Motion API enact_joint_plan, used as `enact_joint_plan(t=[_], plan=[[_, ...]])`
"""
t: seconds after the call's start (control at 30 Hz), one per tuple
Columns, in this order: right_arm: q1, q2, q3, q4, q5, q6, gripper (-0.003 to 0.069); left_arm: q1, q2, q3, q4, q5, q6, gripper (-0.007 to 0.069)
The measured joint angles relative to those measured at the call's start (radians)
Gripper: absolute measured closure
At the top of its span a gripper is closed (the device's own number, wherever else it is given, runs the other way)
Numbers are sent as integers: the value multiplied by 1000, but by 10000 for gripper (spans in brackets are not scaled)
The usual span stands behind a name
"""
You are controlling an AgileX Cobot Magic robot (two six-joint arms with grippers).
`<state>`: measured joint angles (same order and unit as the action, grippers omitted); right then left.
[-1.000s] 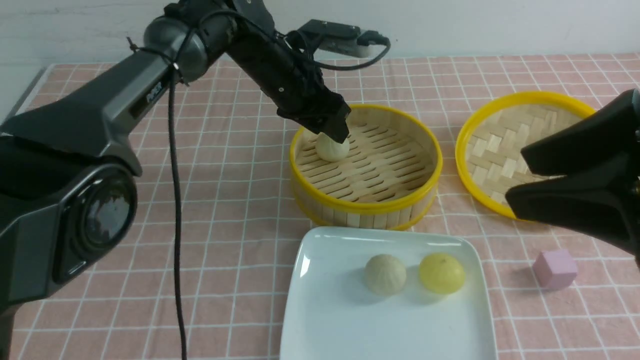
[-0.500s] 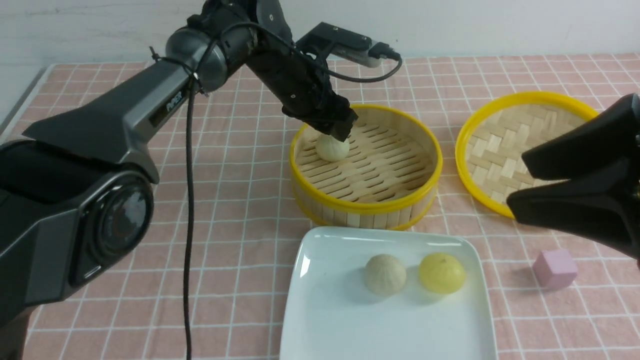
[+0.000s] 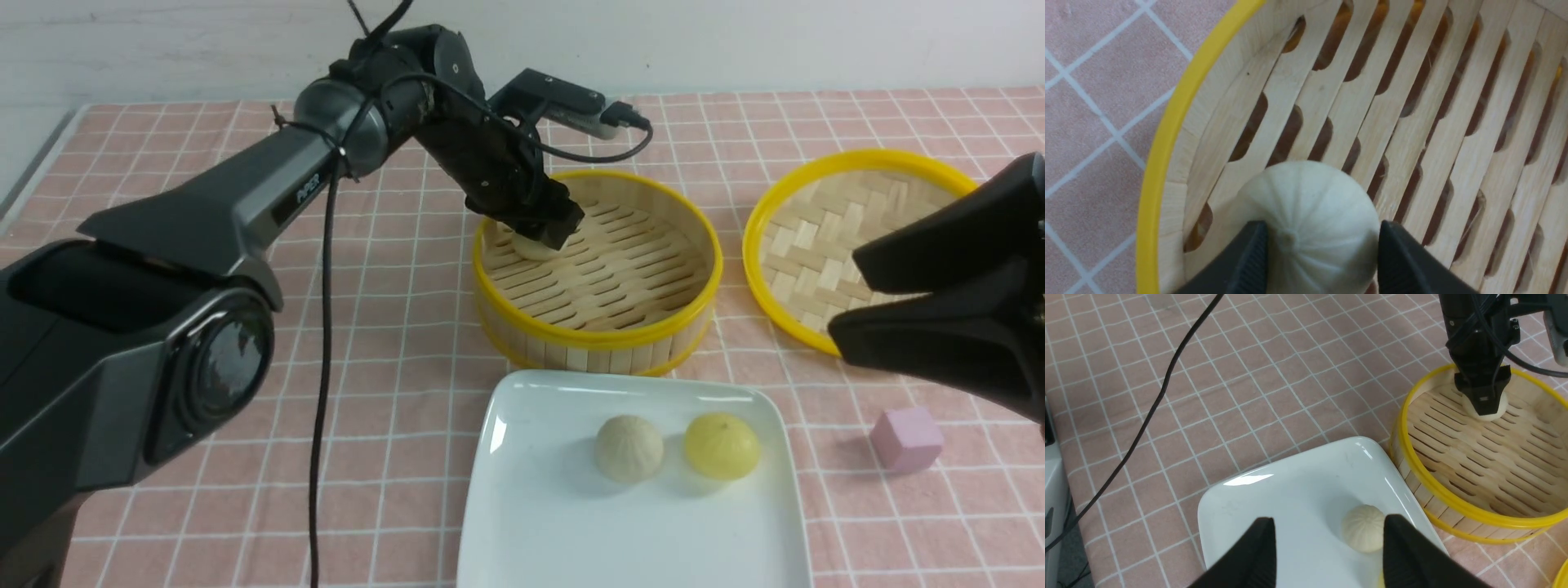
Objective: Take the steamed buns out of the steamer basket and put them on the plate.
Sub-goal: Use the left arm to grab the steamed stuffed bun that is closest to it, then use the left arm to put the steamed stuffed bun into the plate
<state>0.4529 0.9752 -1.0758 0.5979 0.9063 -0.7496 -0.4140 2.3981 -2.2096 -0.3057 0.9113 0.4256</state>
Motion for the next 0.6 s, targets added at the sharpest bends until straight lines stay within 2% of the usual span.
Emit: enact_joint_plan(t=[0.07,0.13,0.17,0.2,0.4,0.5,0.6], plan=[[0,0,0,0,0,0,290,0,0,-1,3,-5,-12,356],[0,0,0,0,0,1,290,0,0,-1,6,-5,-21,483],[0,0,0,0,0,1,290,0,0,-1,7,-5,-20,495],[0,0,0,0,0,2,290,0,0,-2,7,-2,-24,571],[0,0,0,0,0,2,290,3,-39,-3,15,82,-34,592],[0,0,0,0,0,2,290,20,-151,-3,12,236,-4,592],[0,0,0,2,0,2,290,44,-256,-3,-46,308,50,592]])
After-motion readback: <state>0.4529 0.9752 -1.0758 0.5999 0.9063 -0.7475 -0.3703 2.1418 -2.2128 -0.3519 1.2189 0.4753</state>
